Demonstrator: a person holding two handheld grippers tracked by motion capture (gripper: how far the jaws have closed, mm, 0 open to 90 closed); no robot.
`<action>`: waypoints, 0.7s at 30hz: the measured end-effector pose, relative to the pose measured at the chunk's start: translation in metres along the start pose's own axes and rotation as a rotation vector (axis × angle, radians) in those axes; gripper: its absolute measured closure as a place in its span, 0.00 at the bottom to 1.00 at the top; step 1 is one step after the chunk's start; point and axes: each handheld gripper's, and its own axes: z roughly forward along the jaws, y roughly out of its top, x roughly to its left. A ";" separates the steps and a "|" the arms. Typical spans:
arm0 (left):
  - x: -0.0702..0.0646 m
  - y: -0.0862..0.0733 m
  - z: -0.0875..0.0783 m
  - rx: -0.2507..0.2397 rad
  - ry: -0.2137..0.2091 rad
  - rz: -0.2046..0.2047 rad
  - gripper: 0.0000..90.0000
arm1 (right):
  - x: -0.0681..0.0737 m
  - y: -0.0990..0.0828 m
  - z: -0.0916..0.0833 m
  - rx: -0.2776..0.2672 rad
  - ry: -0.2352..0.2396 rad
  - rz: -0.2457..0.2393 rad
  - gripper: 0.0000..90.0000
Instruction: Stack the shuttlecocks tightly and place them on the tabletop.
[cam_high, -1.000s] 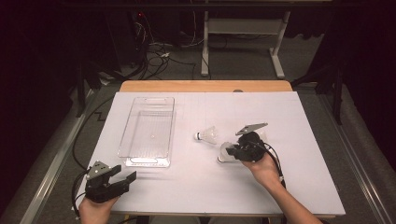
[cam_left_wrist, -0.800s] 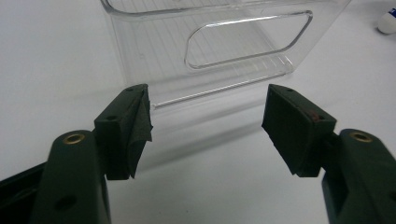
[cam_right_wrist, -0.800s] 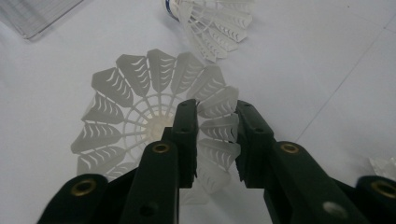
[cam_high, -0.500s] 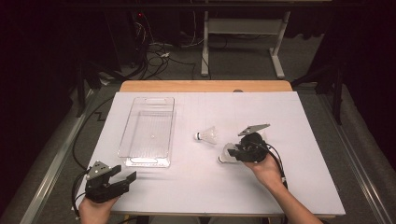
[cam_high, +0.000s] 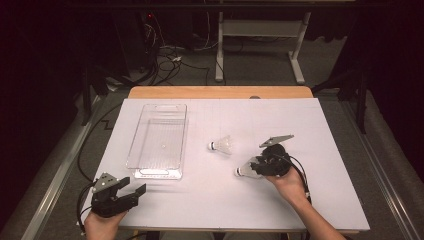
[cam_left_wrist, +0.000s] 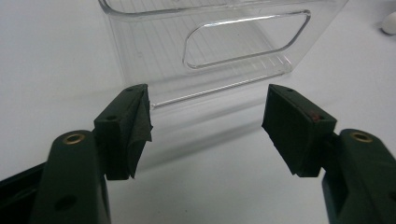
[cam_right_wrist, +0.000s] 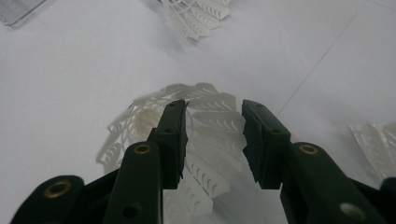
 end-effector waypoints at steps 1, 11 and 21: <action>0.000 0.000 0.000 0.000 0.000 0.000 0.37 | -0.001 -0.001 0.000 0.000 -0.001 -0.002 0.68; 0.000 0.000 0.000 -0.004 -0.001 0.003 0.37 | -0.007 -0.010 0.000 0.007 -0.001 0.021 0.69; 0.000 0.000 0.000 -0.004 0.001 0.003 0.37 | -0.013 -0.017 0.001 0.004 -0.005 0.047 0.68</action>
